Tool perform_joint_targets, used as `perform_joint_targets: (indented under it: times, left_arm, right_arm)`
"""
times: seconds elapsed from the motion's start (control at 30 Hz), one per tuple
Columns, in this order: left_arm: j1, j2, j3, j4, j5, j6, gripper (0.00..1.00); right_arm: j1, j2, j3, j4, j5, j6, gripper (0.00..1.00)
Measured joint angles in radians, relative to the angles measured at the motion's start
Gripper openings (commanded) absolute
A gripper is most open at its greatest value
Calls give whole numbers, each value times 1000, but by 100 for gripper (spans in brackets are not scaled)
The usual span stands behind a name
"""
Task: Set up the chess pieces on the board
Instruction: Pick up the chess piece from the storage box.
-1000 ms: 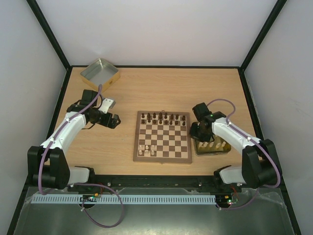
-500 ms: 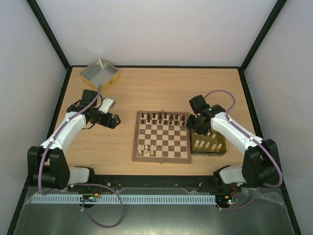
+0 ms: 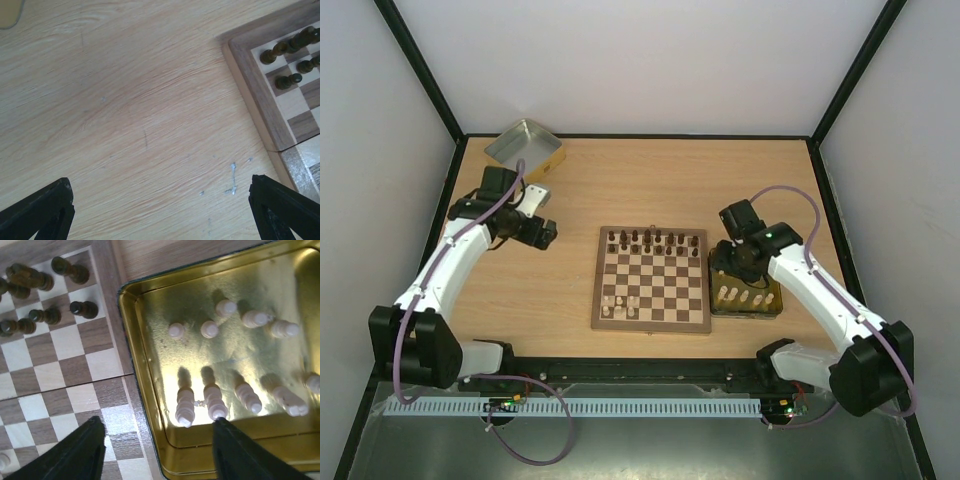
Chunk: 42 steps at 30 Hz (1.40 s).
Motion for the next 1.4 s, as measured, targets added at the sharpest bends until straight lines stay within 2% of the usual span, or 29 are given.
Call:
perform_joint_targets:
  times: [0.07,0.1,0.2,0.3,0.43,0.5,0.6,0.63,0.93,1.13,1.4]
  left_arm:
    - [0,-3,16,-22,-21,10,95]
    - [0,-7,17,-36,-31,16,95]
    - [0,-28,11,-83,-52,37,96]
    - [0,-57,-12,-100,-63,56,96]
    - [0,-67,-44,-109,-56,70,96]
    - [0,-60,-45,-112,-44,74,96]
    - [0,-54,-45,-111,-19,78,96]
    - [0,-51,-45,-109,-7,78,96]
    - [0,-6,-45,-60,84,73,96]
    - [0,-4,-61,-29,129,64,96]
    - [0,9,-74,-14,188,28,96]
  right_arm:
    - [0,-12,0,-11,19,-31,79]
    - [0,-16,0,-14,24,-34,80]
    - [0,-21,2,-26,39,-58,75]
    - [0,-24,2,-27,50,-65,74]
    - [0,-27,7,-35,60,-70,79]
    - [0,-29,8,-36,56,-69,76]
    - [0,-40,8,-37,40,-62,63]
    - [0,-45,8,-40,42,-57,61]
    - [0,-45,14,-113,75,-11,61]
    - [0,-45,15,-131,45,18,47]
    - [0,-46,-81,-85,-46,56,43]
